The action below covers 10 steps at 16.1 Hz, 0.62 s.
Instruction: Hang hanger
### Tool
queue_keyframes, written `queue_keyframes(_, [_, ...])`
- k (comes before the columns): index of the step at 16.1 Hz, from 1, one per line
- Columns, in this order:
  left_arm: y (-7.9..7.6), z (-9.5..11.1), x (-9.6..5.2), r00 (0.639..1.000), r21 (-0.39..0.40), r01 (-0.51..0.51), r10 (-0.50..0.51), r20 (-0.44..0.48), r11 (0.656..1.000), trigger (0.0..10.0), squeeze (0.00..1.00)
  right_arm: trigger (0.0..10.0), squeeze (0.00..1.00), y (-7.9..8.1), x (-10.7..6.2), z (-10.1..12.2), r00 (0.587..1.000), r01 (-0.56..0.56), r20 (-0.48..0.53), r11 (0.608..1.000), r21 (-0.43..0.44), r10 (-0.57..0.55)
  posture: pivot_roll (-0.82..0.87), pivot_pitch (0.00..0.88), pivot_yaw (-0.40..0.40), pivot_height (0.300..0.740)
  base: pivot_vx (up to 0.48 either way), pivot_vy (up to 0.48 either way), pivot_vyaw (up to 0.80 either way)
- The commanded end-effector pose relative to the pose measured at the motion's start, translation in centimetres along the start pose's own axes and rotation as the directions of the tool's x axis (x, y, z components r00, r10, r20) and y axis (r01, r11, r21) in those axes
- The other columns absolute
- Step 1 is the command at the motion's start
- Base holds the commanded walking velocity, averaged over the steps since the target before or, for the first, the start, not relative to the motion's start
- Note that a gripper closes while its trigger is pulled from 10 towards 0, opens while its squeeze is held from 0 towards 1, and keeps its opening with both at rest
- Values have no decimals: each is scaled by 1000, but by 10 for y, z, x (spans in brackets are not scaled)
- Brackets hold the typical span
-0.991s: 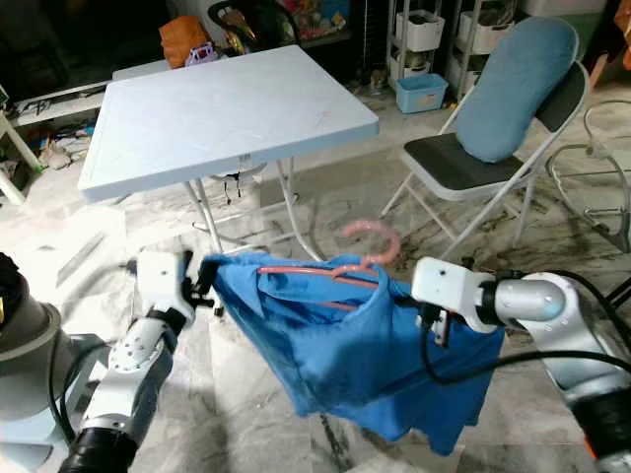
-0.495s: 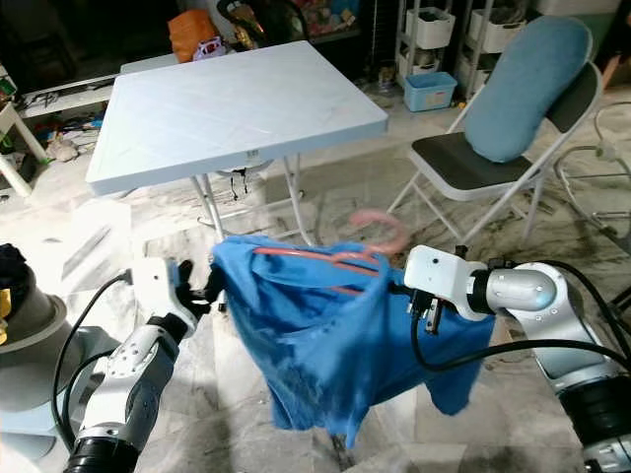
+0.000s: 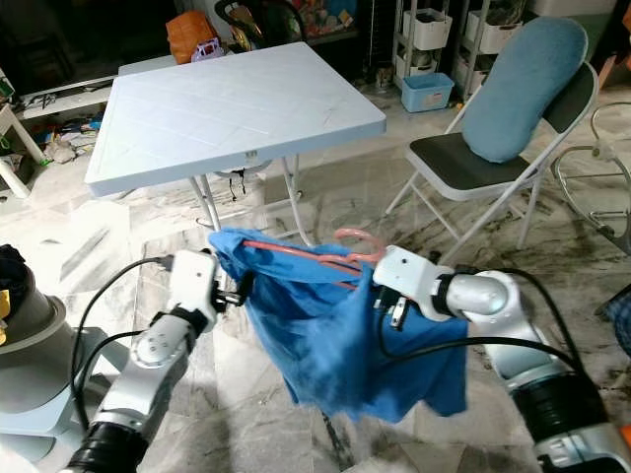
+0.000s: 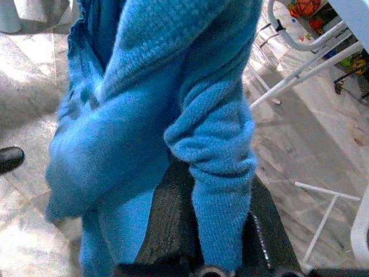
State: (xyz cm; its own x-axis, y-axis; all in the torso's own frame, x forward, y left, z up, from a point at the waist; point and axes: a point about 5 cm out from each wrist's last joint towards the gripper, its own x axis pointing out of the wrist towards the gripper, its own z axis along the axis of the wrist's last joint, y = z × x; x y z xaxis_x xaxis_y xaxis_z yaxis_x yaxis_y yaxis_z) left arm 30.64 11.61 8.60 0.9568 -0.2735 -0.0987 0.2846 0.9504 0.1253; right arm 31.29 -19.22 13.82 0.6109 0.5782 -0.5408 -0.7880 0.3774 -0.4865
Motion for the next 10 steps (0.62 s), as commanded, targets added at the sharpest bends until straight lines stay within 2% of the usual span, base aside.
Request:
queue_keyframes(1, [6,0,2,999,36,-38,38,-6,999,10000,1000,10000,0,-3,1,5,1000,23,17,1000,-6,-23,-149,0,104,740,0,0,0])
queue_keyframes(4, [9,-4,3,997,63,-73,75,-26,995,10000,1000,10000,0,-1,1,8,999,23,39,1000,14,-24,-152,0,110,740,0,0,0])
queue_keyframes(6, [11,-7,6,995,96,-88,92,-37,991,10000,1000,10000,0,3,-6,19,994,-29,104,999,21,27,-156,0,114,740,0,0,0])
queue_keyframes(7, [12,-6,10,995,73,-89,91,-26,993,10000,0,10000,0,8,-13,27,986,-81,144,997,1,80,-160,0,117,740,0,0,0])
queue_keyframes(8, [11,-3,12,996,47,-90,91,-8,995,10000,0,10000,0,10,-17,28,983,-108,147,994,-4,107,-162,0,118,740,0,0,0])
queue_keyframes(9, [10,-1,15,997,25,-82,82,1,996,1098,0,10000,0,11,-20,28,982,-121,146,993,-6,121,-166,0,118,740,0,0,0])
queue_keyframes(10, [10,1,17,997,12,-77,77,11,997,0,0,10000,0,13,-23,28,978,-141,152,990,-9,140,-167,0,119,740,0,0,0])
